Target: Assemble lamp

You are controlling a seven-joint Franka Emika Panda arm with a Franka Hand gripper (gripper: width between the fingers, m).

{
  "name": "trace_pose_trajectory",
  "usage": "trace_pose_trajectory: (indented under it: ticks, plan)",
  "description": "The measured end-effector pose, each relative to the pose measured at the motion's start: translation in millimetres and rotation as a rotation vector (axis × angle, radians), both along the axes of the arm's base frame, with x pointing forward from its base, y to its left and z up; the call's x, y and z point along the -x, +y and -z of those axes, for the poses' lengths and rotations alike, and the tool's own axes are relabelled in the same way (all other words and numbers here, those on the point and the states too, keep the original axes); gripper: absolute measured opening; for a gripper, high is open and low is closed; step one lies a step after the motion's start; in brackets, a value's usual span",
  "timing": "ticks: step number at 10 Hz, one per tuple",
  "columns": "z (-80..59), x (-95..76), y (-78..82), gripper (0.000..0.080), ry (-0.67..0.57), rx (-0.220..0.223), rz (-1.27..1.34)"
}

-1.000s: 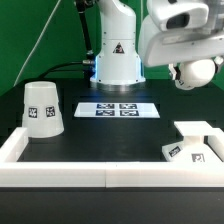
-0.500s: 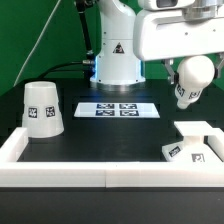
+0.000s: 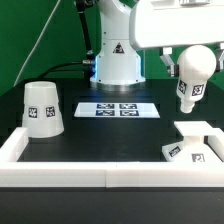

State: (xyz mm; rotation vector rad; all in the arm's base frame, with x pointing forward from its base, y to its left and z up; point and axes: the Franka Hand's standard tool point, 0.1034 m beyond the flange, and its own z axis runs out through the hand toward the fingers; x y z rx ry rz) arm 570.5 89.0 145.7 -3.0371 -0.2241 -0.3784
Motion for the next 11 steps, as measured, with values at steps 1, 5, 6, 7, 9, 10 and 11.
trace_pose_trajectory:
  ticks: [1, 5, 6, 7, 9, 10, 11]
  plan:
    - [-2.5, -3.0, -1.7, 0.0576, -0.008, 0.004, -0.013]
    - [-5.4, -17.6, 1.0, 0.0576, -0.134, 0.002, -0.020]
    - [-9.7, -25.9, -2.6, 0.0576, -0.188, 0.002, -0.016]
    - [-11.8, -28.9, -2.5, 0.0576, -0.215, 0.001, -0.016]
    - [-7.6, -26.7, -2.4, 0.0576, -0.218, 0.002, -0.017]
    - [-5.5, -26.0, -0.3, 0.0576, -0.216, 0.002, -0.020]
    - [-3.0, -25.2, 0.1, 0.0576, -0.212, 0.002, -0.021]
